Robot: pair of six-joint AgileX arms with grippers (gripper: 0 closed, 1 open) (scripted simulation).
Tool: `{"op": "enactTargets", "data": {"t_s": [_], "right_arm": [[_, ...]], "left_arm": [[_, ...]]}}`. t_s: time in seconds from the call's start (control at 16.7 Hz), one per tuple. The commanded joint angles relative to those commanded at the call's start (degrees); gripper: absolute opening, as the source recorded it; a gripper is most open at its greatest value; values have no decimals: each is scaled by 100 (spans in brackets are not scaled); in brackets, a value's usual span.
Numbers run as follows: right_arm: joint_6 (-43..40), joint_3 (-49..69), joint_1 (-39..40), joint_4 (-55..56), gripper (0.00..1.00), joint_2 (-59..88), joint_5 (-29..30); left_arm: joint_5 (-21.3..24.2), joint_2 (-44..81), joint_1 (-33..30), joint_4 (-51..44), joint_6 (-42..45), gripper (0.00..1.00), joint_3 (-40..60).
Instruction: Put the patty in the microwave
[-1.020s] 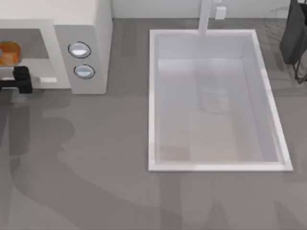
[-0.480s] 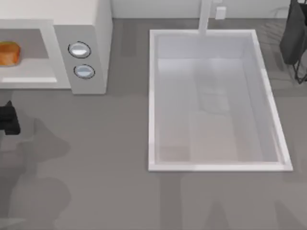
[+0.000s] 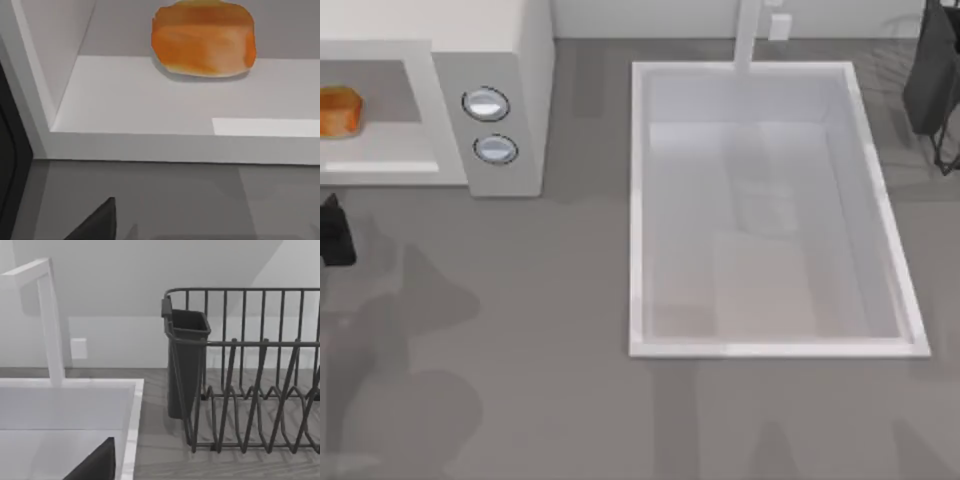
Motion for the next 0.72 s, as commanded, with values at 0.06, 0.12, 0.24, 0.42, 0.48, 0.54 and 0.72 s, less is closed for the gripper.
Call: {"op": "enactTargets", "data": {"t_s": [0.06, 0.12, 0.24, 0.42, 0.48, 0.54, 0.72], "right_arm": [[0, 0, 0, 0, 100, 0, 0], [0, 0, 0, 0, 100, 0, 0], [0, 0, 0, 0, 100, 0, 0], [0, 0, 0, 0, 100, 0, 0], [0, 0, 0, 0, 100, 0, 0], [0, 0, 0, 0, 100, 0, 0], [0, 0, 0, 0, 100, 0, 0]], "left_arm": [[-3, -201, 0, -239, -1, 100, 59], [-5, -425, -1, -536, -1, 100, 115], [-8, -916, -2, -1293, -2, 100, 221], [-17, -1684, -1, -2404, -5, 100, 386], [-21, -1911, 1, -2666, -7, 100, 450], [-24, -2097, 2, -2868, -8, 100, 518], [-28, -2328, 3, -3112, -8, 100, 635]]}}
